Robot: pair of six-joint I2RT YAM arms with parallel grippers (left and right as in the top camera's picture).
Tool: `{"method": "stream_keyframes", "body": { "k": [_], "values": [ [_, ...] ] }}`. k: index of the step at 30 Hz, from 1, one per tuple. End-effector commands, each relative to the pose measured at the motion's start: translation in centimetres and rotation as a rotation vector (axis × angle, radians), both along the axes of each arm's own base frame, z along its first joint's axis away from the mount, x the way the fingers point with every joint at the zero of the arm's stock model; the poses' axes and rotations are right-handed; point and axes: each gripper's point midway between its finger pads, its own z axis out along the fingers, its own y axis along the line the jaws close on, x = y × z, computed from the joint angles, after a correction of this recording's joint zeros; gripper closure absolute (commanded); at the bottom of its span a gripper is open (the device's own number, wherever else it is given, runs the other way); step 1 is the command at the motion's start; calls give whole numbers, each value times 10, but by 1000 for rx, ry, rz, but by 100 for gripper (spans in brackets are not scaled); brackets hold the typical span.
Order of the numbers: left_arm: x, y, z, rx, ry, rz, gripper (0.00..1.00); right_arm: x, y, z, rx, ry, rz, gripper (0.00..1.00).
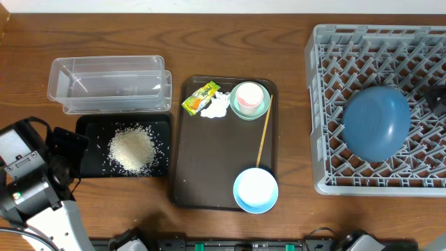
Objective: Sort waste into correct bins and load items into the dishwasher rack
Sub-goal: 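Lower the blue plate into the dish rack and release it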
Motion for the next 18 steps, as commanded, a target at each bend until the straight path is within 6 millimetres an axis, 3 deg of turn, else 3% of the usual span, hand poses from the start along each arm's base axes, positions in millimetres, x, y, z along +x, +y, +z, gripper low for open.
{"method": "stream_keyframes", "body": {
  "k": [1, 2, 8, 13, 18],
  "values": [
    [0, 3, 7, 11, -15, 12, 5, 5, 11, 0, -5, 33, -9, 9],
    [0, 3, 7, 11, -15, 12, 5, 8, 19, -3, -5, 45, 16, 16],
    [0, 3, 7, 11, -15, 12, 5, 24, 56, -42, -71, 181, 131, 98],
    [0, 3, 7, 11, -15, 12, 5, 35, 72, -57, -90, 227, 187, 99],
    [0, 3, 7, 11, -15, 12, 5, 31, 54, -92, -129, 394, 117, 99]
  ]
}}
